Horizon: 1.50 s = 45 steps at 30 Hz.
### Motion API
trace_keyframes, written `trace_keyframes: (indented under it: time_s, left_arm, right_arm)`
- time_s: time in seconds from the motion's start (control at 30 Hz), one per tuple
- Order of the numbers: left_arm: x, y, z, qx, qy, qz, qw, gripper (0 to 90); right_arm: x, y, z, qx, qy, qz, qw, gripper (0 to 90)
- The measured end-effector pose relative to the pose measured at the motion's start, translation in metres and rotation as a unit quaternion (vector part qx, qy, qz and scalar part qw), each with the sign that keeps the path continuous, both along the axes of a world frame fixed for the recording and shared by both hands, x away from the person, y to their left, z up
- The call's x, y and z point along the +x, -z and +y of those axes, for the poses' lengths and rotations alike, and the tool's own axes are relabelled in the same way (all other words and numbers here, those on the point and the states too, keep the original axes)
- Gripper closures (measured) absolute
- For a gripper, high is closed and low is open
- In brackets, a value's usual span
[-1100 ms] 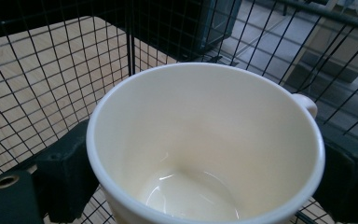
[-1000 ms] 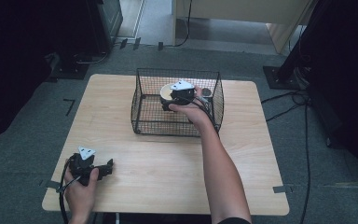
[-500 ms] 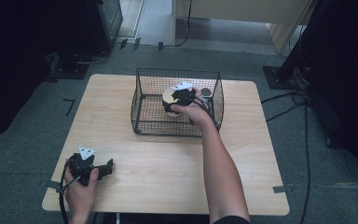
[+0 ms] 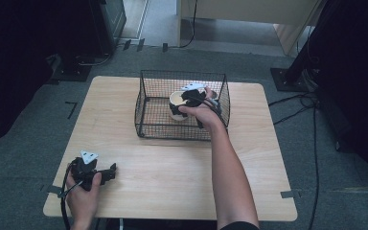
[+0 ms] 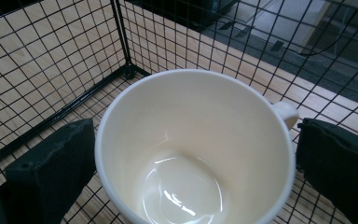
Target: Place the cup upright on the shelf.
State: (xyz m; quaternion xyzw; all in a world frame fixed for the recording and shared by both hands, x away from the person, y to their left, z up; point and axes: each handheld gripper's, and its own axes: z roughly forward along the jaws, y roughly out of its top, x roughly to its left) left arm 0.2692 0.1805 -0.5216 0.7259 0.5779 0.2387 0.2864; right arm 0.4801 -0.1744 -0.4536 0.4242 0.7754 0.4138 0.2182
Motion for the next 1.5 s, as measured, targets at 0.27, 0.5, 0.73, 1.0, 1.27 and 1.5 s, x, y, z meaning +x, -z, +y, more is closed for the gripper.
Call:
trace_keyframes:
  time_s: [0.27,0.5,0.73,1.0,1.27,1.5]
  left_arm:
    - [0.000,0.000,0.000,0.000,0.000,0.000,1.0000,0.0]
    - [0.000,0.000,0.000,0.000,0.001,0.001,1.0000,0.0]
    - [0.000,0.000,0.000,0.000,0.001,0.001,1.0000,0.0]
    - [0.000,0.000,0.000,0.001,0.001,0.001,1.0000,0.0]
    - [0.000,0.000,0.000,0.000,0.000,0.000,1.0000,0.0]
    - [0.000,0.000,0.000,0.000,0.000,0.000,1.0000,0.0]
  right_arm:
    - [-0.001,-0.007,-0.008,0.009,0.002,-0.026,0.9996,0.0]
    - [-0.003,-0.023,-0.012,0.019,0.000,-0.054,0.9984,0.0]
    - [-0.010,-0.039,-0.013,0.022,-0.012,-0.068,0.9973,0.0]
    - [-0.025,-0.055,-0.020,0.021,-0.004,-0.075,0.9970,0.0]
    - [-0.046,-0.062,-0.024,0.026,-0.018,-0.062,0.9976,0.0]
    - [-0.068,-0.063,-0.029,0.008,-0.017,-0.062,0.9979,0.0]
